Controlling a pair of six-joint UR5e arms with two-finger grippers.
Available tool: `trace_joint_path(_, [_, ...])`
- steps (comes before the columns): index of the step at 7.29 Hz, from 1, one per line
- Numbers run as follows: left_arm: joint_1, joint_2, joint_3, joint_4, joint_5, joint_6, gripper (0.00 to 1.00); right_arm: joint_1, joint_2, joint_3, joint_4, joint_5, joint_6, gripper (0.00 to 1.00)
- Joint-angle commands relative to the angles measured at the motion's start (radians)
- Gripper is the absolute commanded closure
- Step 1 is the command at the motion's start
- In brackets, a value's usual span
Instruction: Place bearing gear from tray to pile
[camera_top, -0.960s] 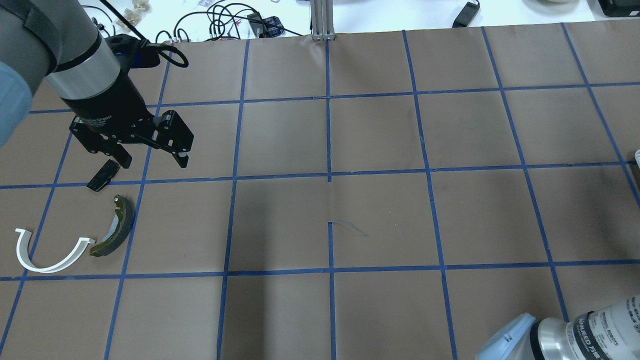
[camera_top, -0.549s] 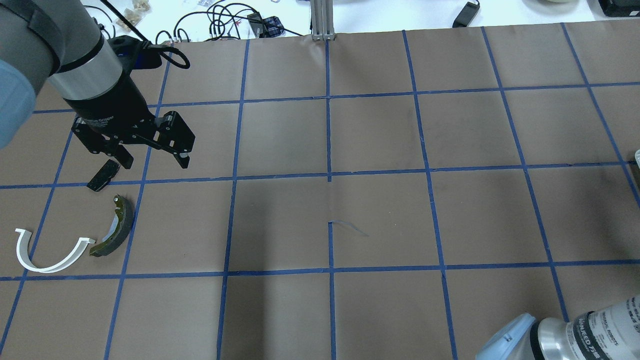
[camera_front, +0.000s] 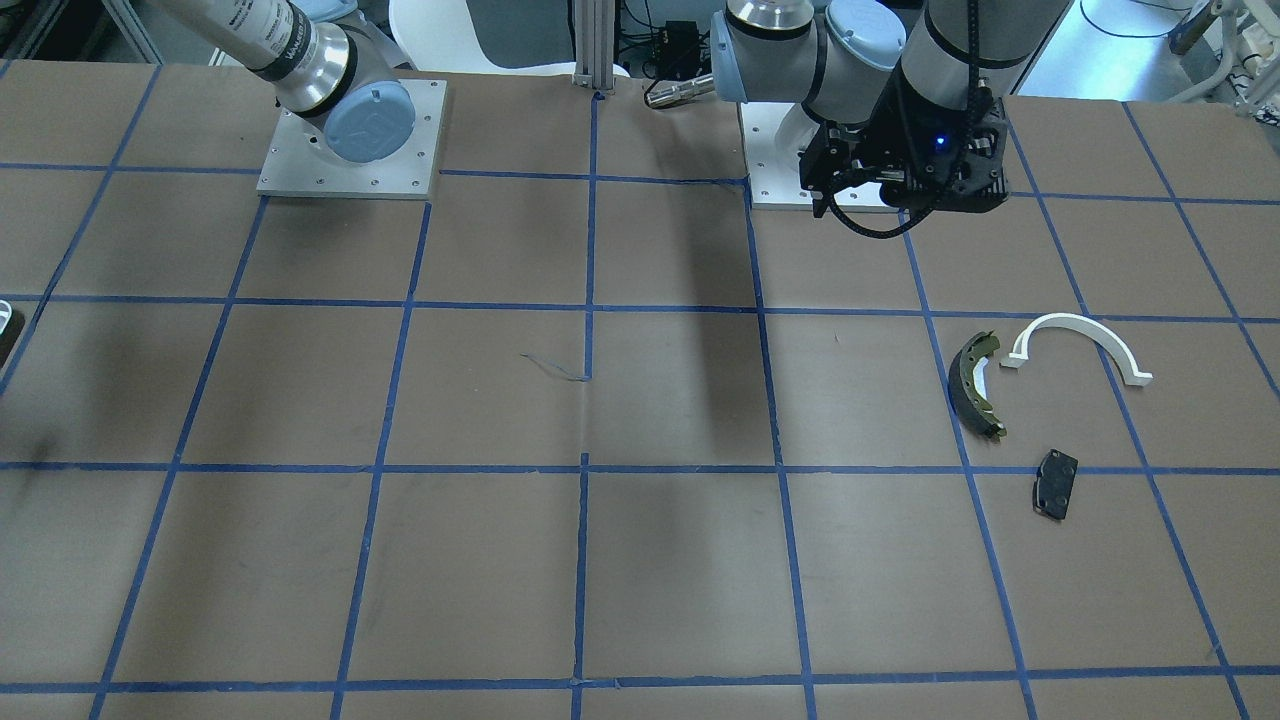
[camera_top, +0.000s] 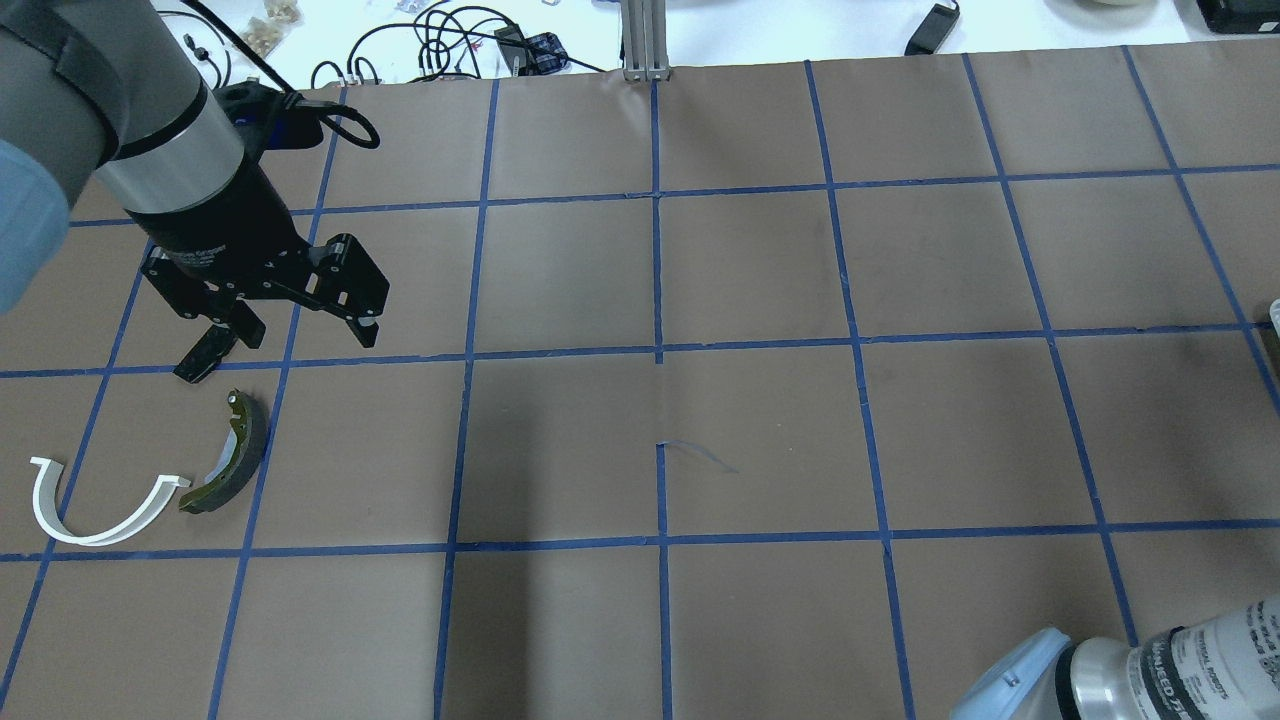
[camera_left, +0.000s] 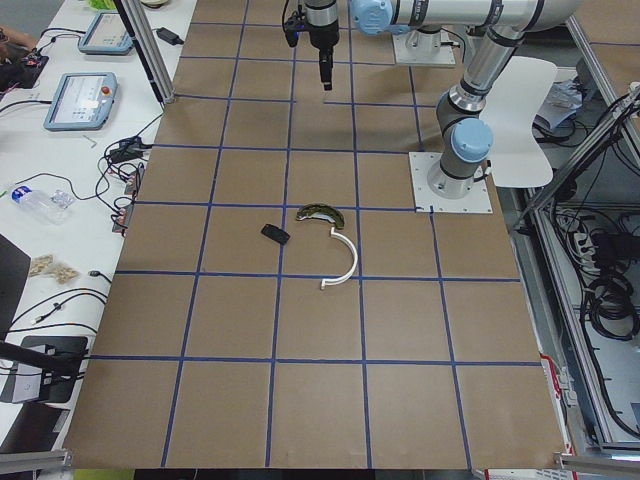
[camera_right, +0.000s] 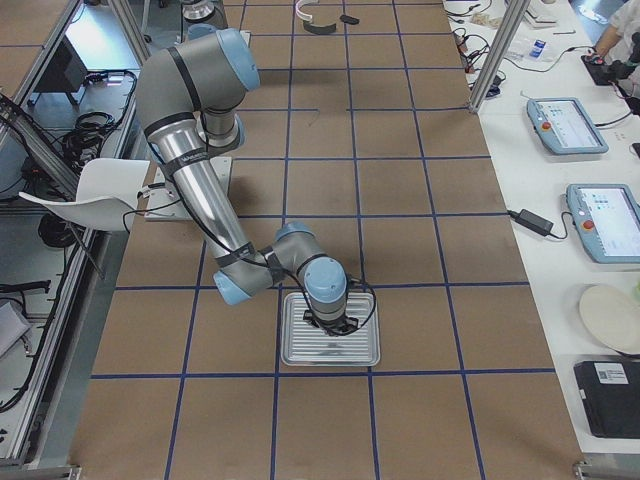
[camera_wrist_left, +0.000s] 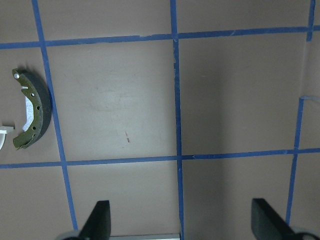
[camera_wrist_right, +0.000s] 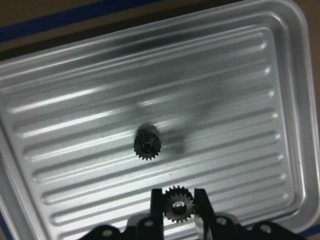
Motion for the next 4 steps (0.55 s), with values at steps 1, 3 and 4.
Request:
trace_joint_path(1, [0.0,-0.018,-0.005,0.001,-0.005,-0.003,0.0,0.04,-0.093,0.01,0.103,0.011,0.279,0.81])
trace_joint_path(3, [0.0,-0.018,-0.005,0.002,-0.003,0.002,0.0,0.179,-0.214,0.035,0.237,0.003,0.601,0.8])
trace_joint_path(4, [0.0,-0.018,-0.006,0.002,0.004,0.002,0.0,0.26,-0.246,0.094,0.238,0.003,0.778,0.8])
